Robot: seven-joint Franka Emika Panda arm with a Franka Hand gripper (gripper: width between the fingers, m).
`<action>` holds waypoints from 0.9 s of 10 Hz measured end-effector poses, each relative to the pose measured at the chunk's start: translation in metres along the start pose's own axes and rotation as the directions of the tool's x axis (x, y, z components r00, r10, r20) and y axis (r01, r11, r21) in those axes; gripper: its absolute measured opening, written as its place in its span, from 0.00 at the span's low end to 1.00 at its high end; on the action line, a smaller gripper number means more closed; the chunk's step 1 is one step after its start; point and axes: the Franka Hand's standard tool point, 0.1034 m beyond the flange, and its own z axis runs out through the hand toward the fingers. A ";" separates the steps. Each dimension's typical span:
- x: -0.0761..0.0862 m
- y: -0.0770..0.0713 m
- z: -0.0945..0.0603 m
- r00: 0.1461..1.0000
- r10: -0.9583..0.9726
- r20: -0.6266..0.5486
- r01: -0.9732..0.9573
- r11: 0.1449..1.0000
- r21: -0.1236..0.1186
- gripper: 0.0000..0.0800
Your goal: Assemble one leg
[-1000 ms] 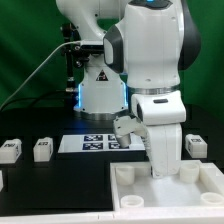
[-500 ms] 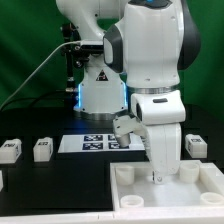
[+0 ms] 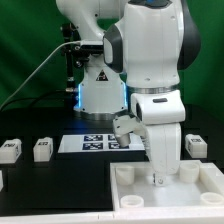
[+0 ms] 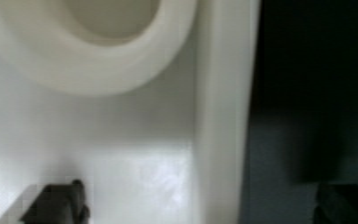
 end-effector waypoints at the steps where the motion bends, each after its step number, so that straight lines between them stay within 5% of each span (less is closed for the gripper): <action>1: 0.000 0.000 0.000 1.000 0.000 0.000 0.000 1.000 0.000 0.81; 4: 0.000 0.000 0.000 1.000 0.004 0.000 -0.004 1.000 0.000 0.81; 5: 0.005 -0.003 -0.009 0.987 0.161 -0.003 -0.161 0.987 -0.020 0.81; 7: 0.038 -0.024 -0.032 0.935 0.354 -0.023 -0.355 0.933 -0.060 0.81; 9: 0.072 -0.031 -0.045 0.697 0.713 -0.070 -0.717 0.696 -0.049 0.81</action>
Offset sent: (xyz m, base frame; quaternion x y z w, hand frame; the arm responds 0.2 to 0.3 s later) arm 0.0000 0.0000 0.0000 0.0000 0.0000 0.0000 1.0000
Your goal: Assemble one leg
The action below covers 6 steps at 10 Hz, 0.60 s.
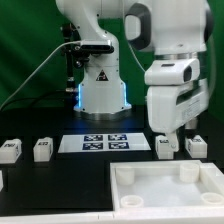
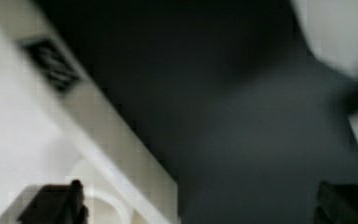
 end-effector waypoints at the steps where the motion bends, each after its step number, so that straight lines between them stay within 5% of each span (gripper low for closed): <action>1: 0.009 -0.012 0.000 0.959 0.285 -0.005 -0.284 0.959 0.017 0.81; 5: 0.010 -0.017 0.001 0.814 0.580 0.007 -0.580 0.814 0.037 0.81; 6: 0.007 -0.035 0.005 0.749 0.656 0.096 -0.661 0.750 0.024 0.81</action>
Offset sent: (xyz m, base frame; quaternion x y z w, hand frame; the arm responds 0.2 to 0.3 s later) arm 0.0000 0.0000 0.0000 0.0000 0.0000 0.2667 0.9638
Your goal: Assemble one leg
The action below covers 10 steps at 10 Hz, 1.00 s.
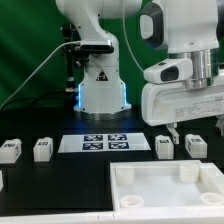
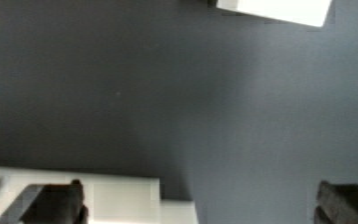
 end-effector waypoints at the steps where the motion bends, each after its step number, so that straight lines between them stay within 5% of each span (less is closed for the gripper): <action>1: -0.004 -0.011 0.004 1.000 0.000 0.022 0.000 1.000 -0.001 0.81; 2: -0.022 -0.006 0.011 0.983 0.033 0.181 -0.030 0.999 -0.023 0.81; 6: -0.029 -0.006 0.014 0.814 0.055 0.578 -0.020 0.998 -0.066 0.81; 7: -0.039 -0.008 0.013 0.689 0.146 0.710 -0.070 0.988 -0.136 0.81; 8: -0.042 -0.013 0.017 0.563 0.185 0.806 -0.065 0.981 -0.181 0.81; 10: -0.036 -0.017 0.027 0.536 0.195 0.821 -0.063 0.980 -0.191 0.81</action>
Offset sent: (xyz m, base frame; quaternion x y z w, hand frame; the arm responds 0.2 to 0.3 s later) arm 0.0000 0.0000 0.0000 0.0000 -0.2667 0.0000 0.9638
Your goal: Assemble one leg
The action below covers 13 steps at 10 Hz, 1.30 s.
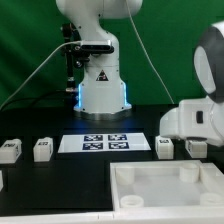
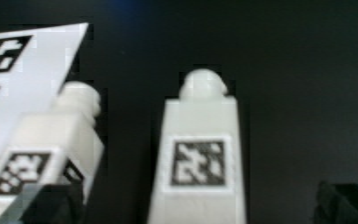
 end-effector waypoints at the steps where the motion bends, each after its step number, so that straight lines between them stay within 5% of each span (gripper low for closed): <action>1: 0.000 0.000 0.000 1.000 0.001 0.000 -0.001 1.000 0.000 0.81; 5: -0.003 -0.014 0.017 1.000 -0.009 -0.008 0.009 1.000 -0.018 0.81; 11: -0.001 -0.016 0.040 1.000 -0.011 -0.022 0.011 1.000 -0.021 0.81; 13: -0.001 -0.015 0.040 1.000 -0.011 -0.022 0.011 1.000 -0.021 0.48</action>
Offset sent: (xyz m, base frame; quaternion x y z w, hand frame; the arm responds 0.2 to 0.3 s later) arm -0.0237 0.0207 -0.0050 -0.0052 0.0046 0.0174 0.9998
